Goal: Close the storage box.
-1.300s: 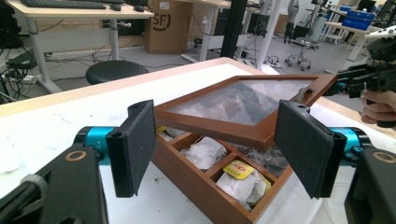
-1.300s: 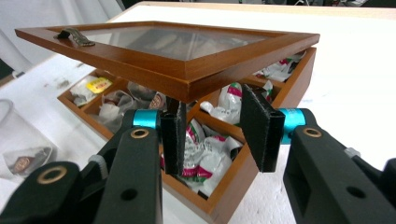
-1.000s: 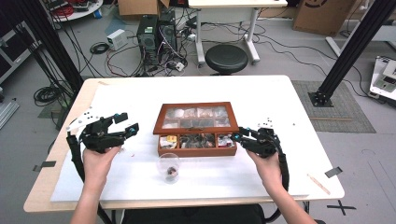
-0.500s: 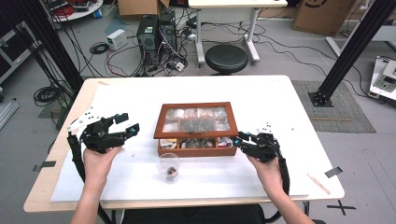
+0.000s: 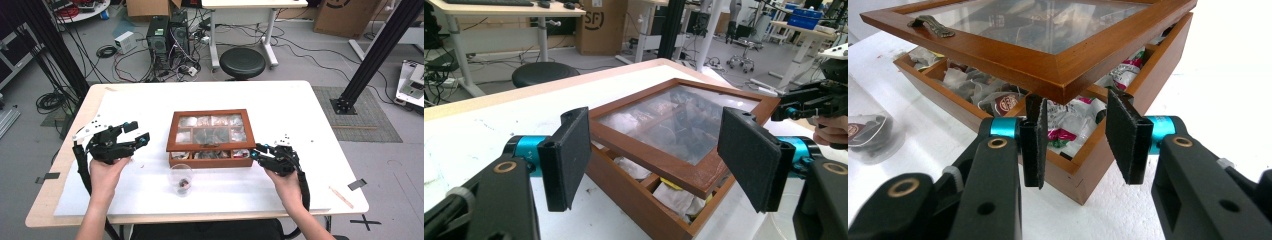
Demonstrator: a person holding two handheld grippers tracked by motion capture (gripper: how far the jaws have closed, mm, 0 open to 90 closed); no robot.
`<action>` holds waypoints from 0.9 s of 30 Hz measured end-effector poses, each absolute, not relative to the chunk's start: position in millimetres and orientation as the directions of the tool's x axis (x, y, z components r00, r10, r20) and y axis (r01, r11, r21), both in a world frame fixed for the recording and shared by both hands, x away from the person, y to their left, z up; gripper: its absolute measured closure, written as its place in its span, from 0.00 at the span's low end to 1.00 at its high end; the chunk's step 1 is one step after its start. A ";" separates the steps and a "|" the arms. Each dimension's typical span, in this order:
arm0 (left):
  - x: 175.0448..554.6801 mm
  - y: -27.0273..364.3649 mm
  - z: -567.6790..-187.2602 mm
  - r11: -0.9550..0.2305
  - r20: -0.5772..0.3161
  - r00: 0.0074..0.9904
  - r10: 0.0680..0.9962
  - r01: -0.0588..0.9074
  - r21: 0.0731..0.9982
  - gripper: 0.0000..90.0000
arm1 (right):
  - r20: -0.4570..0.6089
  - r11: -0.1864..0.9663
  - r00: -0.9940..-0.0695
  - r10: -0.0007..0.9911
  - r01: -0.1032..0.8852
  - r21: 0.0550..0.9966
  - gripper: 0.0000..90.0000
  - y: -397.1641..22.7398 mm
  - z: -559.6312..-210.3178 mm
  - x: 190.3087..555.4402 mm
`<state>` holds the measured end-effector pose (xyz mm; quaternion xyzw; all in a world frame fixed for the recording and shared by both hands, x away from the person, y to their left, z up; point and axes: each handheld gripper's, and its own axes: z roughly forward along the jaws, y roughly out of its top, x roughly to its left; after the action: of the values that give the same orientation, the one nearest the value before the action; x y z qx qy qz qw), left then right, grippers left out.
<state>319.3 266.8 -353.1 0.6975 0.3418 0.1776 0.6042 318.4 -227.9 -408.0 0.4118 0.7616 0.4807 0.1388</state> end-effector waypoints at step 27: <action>324.9 263.9 -355.2 -0.041 -0.165 0.713 0.682 0.262 0.964 0.33 | 0.166 0.252 -0.625 0.763 0.524 0.814 0.68 -225.6 -422.8 316.9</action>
<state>324.9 263.9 -355.2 0.7003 0.3369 0.1734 0.6049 316.9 -225.6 -422.8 0.4125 0.7800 0.4515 0.1326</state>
